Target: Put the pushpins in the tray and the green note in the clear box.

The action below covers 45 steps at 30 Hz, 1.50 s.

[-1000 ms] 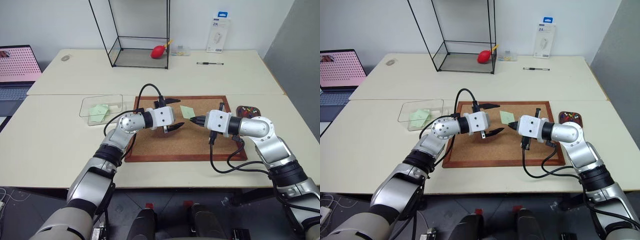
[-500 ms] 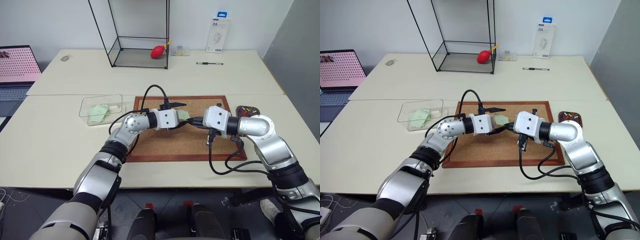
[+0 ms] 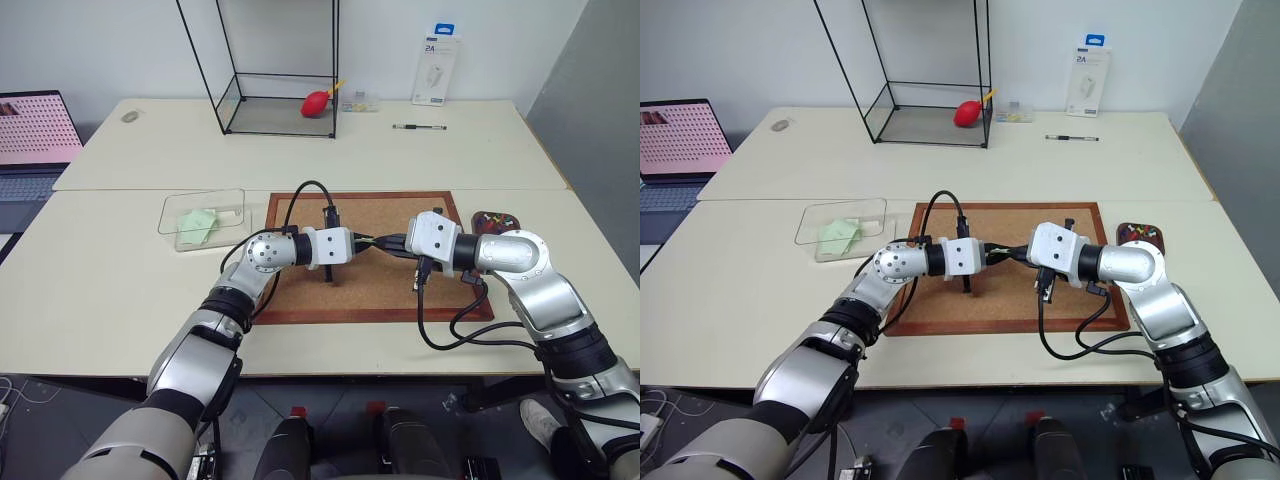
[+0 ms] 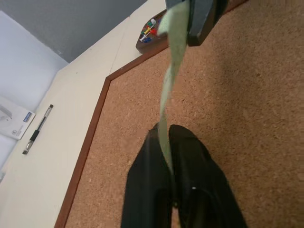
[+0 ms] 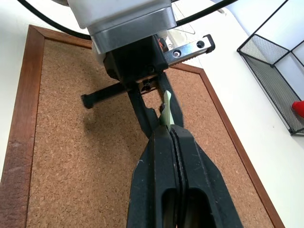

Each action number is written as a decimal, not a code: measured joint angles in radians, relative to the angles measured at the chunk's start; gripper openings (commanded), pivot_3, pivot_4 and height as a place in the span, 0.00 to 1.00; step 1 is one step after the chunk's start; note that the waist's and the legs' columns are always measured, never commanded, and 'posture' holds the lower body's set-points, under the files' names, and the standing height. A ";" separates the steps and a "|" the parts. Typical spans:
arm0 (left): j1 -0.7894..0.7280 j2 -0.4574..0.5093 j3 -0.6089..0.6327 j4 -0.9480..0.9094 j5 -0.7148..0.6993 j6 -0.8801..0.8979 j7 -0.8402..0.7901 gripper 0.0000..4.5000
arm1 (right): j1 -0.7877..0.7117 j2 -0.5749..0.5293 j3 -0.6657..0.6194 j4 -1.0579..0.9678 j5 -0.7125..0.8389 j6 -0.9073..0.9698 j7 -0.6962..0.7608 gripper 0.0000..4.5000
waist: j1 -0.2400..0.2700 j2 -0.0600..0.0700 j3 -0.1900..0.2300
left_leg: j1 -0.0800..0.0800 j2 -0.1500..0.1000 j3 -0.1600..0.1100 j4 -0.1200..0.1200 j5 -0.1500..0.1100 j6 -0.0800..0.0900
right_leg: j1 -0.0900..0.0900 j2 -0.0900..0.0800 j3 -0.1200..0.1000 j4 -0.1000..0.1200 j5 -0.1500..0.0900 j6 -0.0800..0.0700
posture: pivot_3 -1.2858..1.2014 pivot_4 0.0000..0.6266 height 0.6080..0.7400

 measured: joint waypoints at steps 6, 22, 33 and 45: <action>0.021 0.010 0.001 -0.043 -0.008 0.010 -0.026 0.00 | 0.000 0.001 0.000 0.000 0.002 -0.002 0.009 0.10 | 0.000 0.000 0.000 | 0.000 0.000 0.000 0.000 0.000 0.000 | 0.000 0.000 0.000 0.000 0.000 0.000 | 0.52 0.24 1.00; 0.131 0.133 0.026 -0.277 -0.063 0.140 -0.089 0.00 | -0.006 -0.042 -0.035 -0.032 0.078 0.079 0.096 0.85 | -0.003 0.000 0.000 | 0.000 0.001 0.000 0.000 0.000 0.000 | 0.000 0.001 0.000 0.001 0.000 0.000 | 0.52 0.24 1.00; 0.283 0.442 0.221 -0.671 -0.080 0.527 -0.062 0.00 | -0.091 -0.004 -0.053 -0.027 0.147 0.147 0.111 0.94 | -0.015 0.000 0.000 | 0.001 0.002 -0.001 0.000 0.000 0.000 | -0.001 0.001 0.000 0.001 0.000 0.000 | 0.52 0.24 1.00; 0.371 0.474 0.408 -0.750 -0.091 0.994 0.134 0.00 | -0.130 0.100 -0.038 0.038 0.138 0.128 0.085 0.94 | -0.014 0.000 0.000 | 0.000 0.002 -0.001 0.000 0.000 0.000 | -0.001 0.001 -0.001 0.001 0.000 0.000 | 0.52 0.24 1.00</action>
